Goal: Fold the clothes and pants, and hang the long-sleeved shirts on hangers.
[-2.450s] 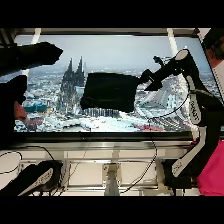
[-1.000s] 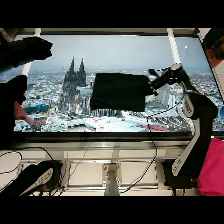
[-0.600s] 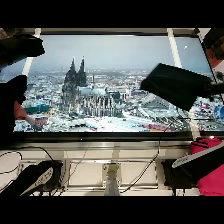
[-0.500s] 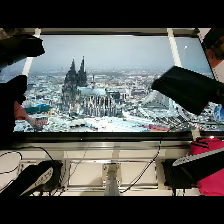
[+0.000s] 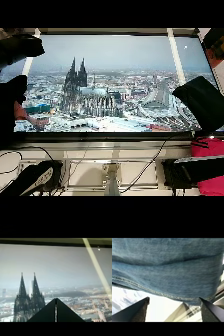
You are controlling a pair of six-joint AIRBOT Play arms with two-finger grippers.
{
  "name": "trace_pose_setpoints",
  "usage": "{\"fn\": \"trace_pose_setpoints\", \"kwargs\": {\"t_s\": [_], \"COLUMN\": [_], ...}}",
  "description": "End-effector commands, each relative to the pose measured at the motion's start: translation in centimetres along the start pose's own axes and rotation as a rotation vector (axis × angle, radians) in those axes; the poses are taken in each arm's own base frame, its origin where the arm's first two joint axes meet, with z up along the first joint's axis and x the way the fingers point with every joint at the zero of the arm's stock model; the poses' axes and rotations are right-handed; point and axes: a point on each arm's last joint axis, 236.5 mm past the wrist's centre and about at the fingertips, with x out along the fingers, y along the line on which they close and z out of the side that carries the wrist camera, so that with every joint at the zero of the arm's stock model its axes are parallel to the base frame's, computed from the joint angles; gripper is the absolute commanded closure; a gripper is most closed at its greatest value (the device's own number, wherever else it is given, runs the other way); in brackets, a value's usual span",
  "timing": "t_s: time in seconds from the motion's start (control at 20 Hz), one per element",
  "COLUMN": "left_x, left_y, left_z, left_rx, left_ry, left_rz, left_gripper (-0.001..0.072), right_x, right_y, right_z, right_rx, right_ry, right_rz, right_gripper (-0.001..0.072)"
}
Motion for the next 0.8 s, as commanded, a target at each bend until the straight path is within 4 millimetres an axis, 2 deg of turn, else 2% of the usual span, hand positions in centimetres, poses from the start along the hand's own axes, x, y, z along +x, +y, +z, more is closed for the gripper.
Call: {"fn": "trace_pose_setpoints", "kwargs": {"t_s": [0.0, 0.2, 0.4, 0.55, 0.75], "left_x": [0.0, 0.0, 0.0, 0.0, 0.0], "left_y": [0.0, 0.0, 0.0, 0.0, 0.0], "left_z": [0.0, 0.0, 0.0, 0.0, 0.0], "left_rx": [0.000, 0.000, 0.000, 0.000, 0.000], "left_ry": [-0.001, -0.001, -0.001, -0.001, -0.001], "left_rz": [0.001, 0.001, 0.001, 0.001, 0.001], "left_gripper": [0.0684, 0.0683, 0.0684, 0.0684, 0.0684], "right_x": [-3.6, -9.5, -13.5, -14.6, -13.6], "right_y": [2.9, 10.3, 17.0, 20.8, 24.2], "right_z": [0.9, 0.5, -1.2, -3.0, -4.9], "right_rx": [0.005, -0.136, -0.242, -0.337, -0.413], "right_ry": [-0.100, -0.271, -0.378, -0.381, -0.333], "right_rz": [0.071, 0.265, 0.478, 0.573, 0.621], "right_gripper": [0.0020, 0.0022, 0.0029, 0.0029, 0.0029]}}
